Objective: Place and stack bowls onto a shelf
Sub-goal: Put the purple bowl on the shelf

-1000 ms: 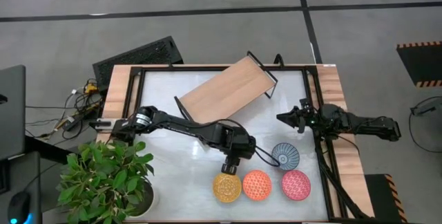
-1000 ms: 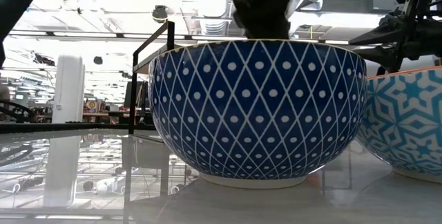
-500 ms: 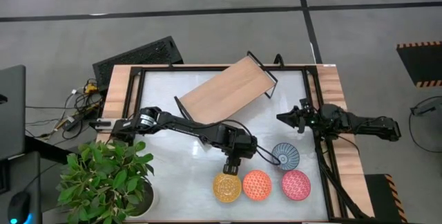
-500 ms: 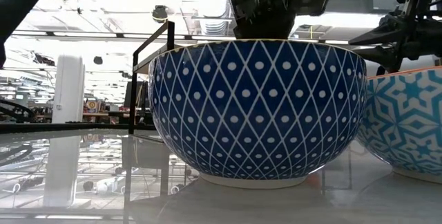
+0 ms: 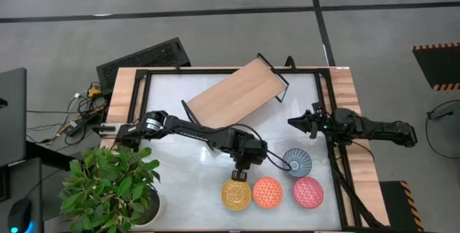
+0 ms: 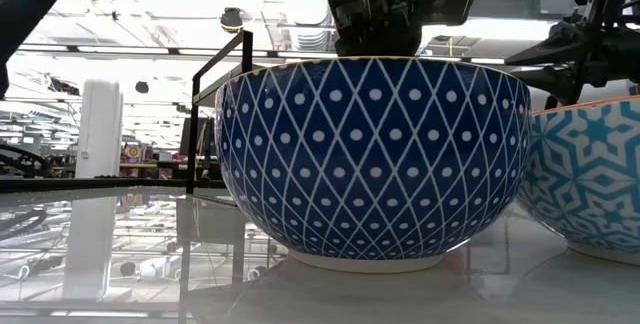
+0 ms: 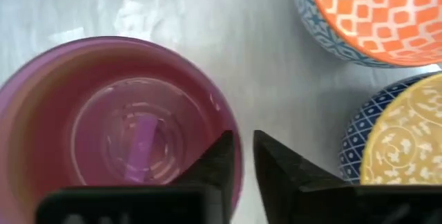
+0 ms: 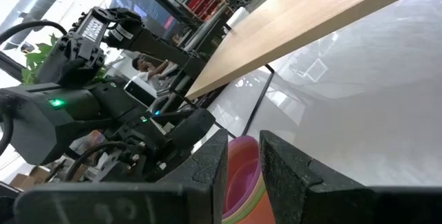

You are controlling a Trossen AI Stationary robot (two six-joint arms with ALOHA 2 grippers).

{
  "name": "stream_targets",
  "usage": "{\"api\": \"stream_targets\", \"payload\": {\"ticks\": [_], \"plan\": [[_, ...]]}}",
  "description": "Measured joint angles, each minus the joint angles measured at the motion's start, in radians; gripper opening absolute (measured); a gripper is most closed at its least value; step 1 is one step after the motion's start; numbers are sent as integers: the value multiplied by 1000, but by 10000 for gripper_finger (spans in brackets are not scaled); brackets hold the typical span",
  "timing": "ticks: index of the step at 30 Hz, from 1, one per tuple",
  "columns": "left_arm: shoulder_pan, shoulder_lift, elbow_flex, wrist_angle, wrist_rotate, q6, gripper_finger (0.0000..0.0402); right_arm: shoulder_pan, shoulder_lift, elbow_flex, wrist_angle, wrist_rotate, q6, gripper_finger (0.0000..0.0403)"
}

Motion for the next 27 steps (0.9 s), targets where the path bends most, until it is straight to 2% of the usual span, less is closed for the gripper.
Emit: {"api": "stream_targets", "payload": {"ticks": [4,16,22,27], "plan": [[6,0,0,0,5,18,4,0,0,0,0,0,0,113],[5,-9,3,-14,-13,-8,0,0,0,0,0,0,0,113],[-5,-14,100,-112,-96,36,0,0,0,0,0,0,1,113],[-5,-14,143,-163,-103,43,0,0,0,0,0,0,1,113]]}}
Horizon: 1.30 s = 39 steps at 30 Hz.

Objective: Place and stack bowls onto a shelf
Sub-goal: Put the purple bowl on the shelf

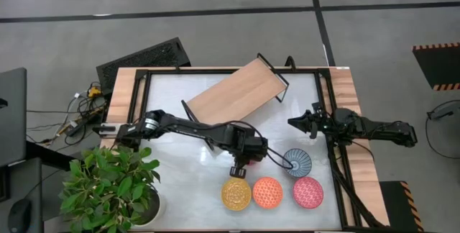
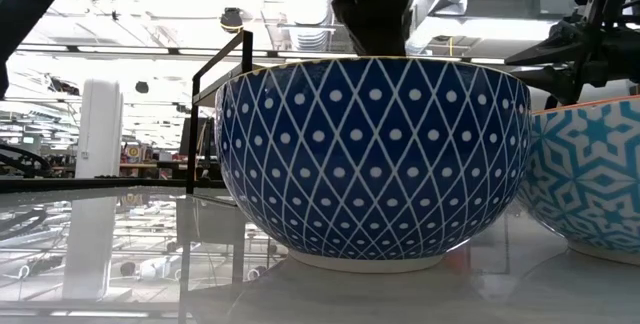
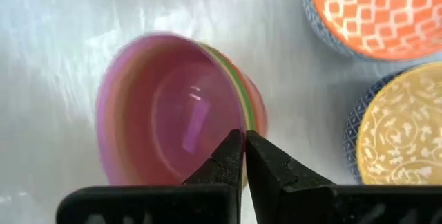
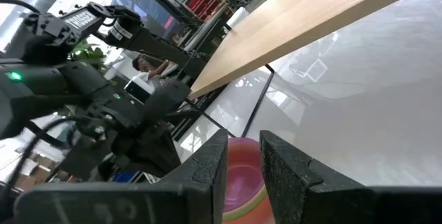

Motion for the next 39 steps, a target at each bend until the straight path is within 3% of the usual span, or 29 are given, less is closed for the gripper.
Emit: {"api": "stream_targets", "payload": {"ticks": [18,26,32,39], "plan": [[0,0,0,-7,-74,19,0,0,0,0,0,0,3,113],[0,-1,89,-40,-131,47,0,0,0,0,0,0,2,113],[2,-1,101,-43,-125,47,0,0,0,0,0,0,1,113],[4,0,101,-34,-33,53,1,0,0,0,0,0,0,113]]}}
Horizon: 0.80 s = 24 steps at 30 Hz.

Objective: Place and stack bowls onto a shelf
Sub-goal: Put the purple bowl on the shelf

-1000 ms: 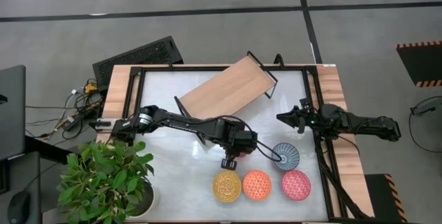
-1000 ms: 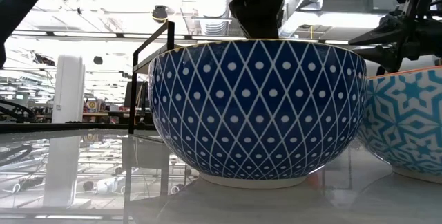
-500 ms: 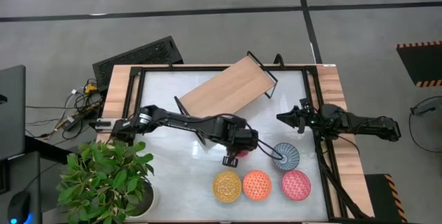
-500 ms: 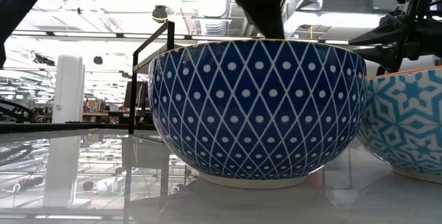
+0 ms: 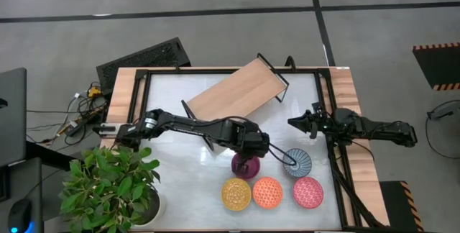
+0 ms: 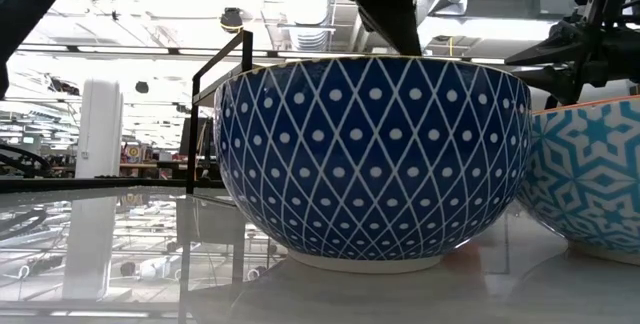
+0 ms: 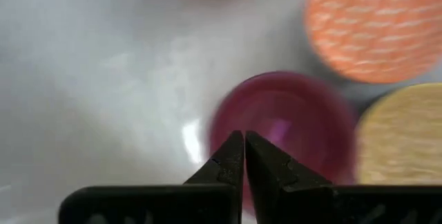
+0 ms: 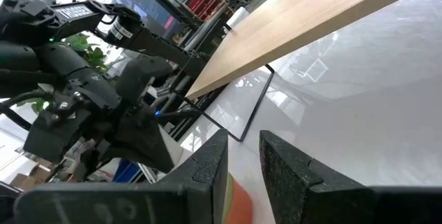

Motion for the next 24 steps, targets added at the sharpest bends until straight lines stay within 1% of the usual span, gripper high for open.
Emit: {"api": "stream_targets", "payload": {"ticks": [2,4,7,11,14,17,21,24], "plan": [[1,4,0,8,81,-5,10,0,0,0,0,0,0,113],[-1,17,1,1,162,-13,28,0,0,0,0,0,0,113],[-20,23,-29,-9,235,-31,66,0,0,0,0,0,0,113],[-51,23,-45,7,235,-38,114,1,0,0,0,0,-1,113],[-77,29,-44,30,204,-34,133,0,0,0,0,0,-8,113],[-91,39,-45,32,163,-34,136,0,0,0,0,0,-8,113],[-93,34,-88,95,161,-41,137,0,0,0,0,0,-8,113],[-92,40,-96,91,192,-65,137,0,0,0,0,0,-8,113]]}}
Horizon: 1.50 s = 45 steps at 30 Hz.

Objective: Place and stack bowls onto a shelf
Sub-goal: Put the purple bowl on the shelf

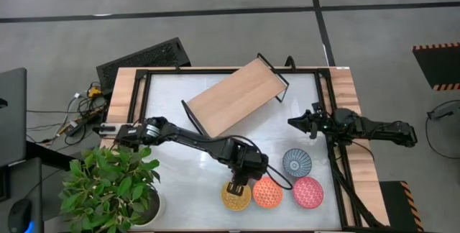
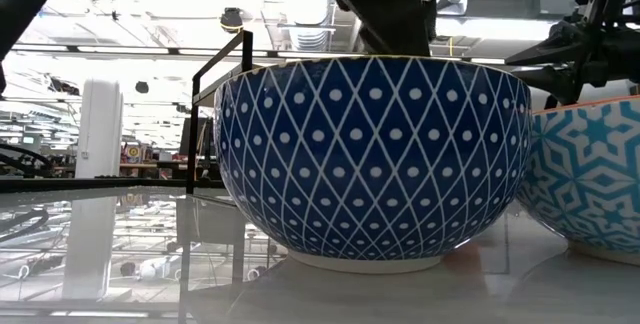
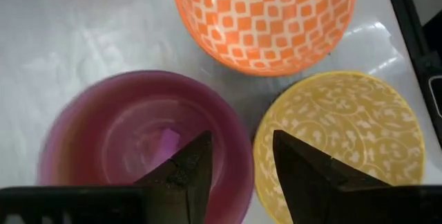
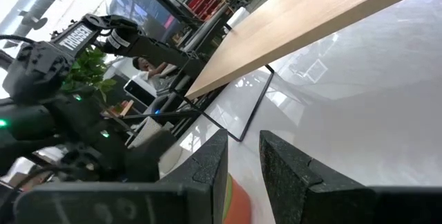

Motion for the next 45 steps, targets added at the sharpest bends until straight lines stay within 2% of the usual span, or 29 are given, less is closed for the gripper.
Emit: {"api": "stream_targets", "payload": {"ticks": [4,11,16,26,30,35,41,45], "plan": [[-4,-4,2,4,-24,8,137,-1,0,0,0,0,0,113],[-3,38,2,28,36,3,137,-1,1,0,0,1,-1,113],[9,44,2,42,42,9,136,-1,7,0,0,1,-1,113],[25,46,2,26,64,4,74,-1,14,0,0,1,-1,113],[24,46,2,26,70,2,65,-1,14,0,0,1,-1,113],[24,46,2,18,88,-13,83,-1,14,0,0,1,-3,113],[24,46,2,8,45,-15,129,-1,14,0,0,1,-3,113],[24,48,2,4,36,-15,136,-1,14,0,0,1,-1,113]]}}
